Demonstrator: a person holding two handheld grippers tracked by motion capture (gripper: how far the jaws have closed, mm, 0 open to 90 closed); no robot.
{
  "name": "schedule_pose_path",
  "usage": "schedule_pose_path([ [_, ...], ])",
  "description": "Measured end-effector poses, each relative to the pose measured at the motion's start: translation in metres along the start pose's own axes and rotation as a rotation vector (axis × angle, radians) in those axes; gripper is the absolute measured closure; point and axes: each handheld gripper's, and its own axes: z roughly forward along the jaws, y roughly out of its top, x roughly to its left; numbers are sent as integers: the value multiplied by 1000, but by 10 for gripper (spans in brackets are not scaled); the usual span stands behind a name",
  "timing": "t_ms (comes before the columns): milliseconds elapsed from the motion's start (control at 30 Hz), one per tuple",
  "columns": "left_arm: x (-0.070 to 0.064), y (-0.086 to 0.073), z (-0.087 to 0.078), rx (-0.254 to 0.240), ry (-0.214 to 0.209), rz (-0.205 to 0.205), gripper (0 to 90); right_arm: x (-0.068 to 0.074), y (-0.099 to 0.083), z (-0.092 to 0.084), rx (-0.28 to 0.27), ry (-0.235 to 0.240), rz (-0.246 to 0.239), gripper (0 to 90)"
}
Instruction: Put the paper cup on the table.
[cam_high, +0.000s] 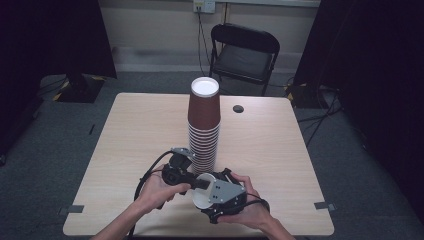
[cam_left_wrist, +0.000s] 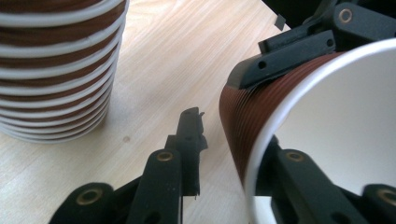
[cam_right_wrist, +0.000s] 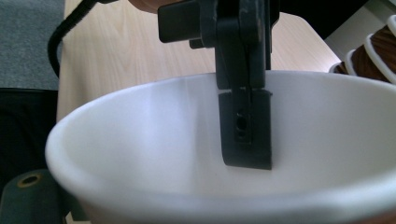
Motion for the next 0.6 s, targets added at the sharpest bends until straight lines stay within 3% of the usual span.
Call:
schedule_pose_path([
  [67, 2, -2, -2, -19, 13, 8, 606, 0, 0, 0, -2, 2, 1, 102],
  [200, 4, -6, -4, -58, 29, 20, 510, -1, 0, -1, -10, 6, 21, 102],
  [400, 2, -7, -10, -124, 89, 89, 394, -3, -2, -1, -16, 2, 45, 102],
  [600, 3, -7, -12, -133, 120, 69, 264, -6, -4, -3, -24, -1, 67, 101],
])
